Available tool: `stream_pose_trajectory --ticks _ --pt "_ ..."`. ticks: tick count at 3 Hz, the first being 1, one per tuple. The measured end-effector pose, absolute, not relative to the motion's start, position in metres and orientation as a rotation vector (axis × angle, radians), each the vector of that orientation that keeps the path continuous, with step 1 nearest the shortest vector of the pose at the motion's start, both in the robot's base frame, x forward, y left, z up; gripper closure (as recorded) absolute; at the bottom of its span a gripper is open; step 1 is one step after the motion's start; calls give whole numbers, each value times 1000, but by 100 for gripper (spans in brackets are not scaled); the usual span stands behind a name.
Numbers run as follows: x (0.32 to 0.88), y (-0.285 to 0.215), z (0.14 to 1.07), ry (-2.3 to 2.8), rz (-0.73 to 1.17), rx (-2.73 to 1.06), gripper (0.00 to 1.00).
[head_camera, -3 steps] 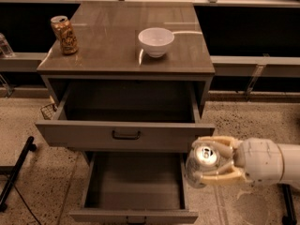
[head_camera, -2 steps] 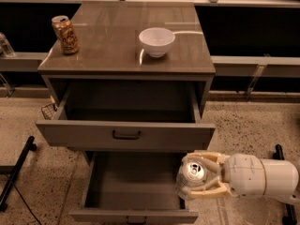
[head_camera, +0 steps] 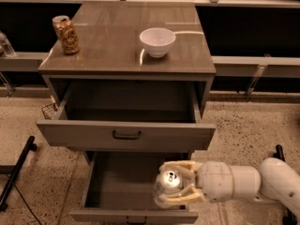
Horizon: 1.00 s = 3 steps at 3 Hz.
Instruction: Place 7up can into bottom drawer
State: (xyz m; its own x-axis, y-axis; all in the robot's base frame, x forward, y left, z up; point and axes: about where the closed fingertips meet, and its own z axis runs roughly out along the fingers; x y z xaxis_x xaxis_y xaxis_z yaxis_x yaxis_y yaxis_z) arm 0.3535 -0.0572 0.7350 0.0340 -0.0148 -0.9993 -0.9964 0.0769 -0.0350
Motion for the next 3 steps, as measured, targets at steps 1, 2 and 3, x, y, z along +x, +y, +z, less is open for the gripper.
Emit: stream_pose_trajectory --ticks 1,2,3 --pt "363 13 661 1216 1174 -1166 100" --pt "367 15 658 1224 1165 -1154 100" --pt "369 30 640 1204 1205 -1155 100"
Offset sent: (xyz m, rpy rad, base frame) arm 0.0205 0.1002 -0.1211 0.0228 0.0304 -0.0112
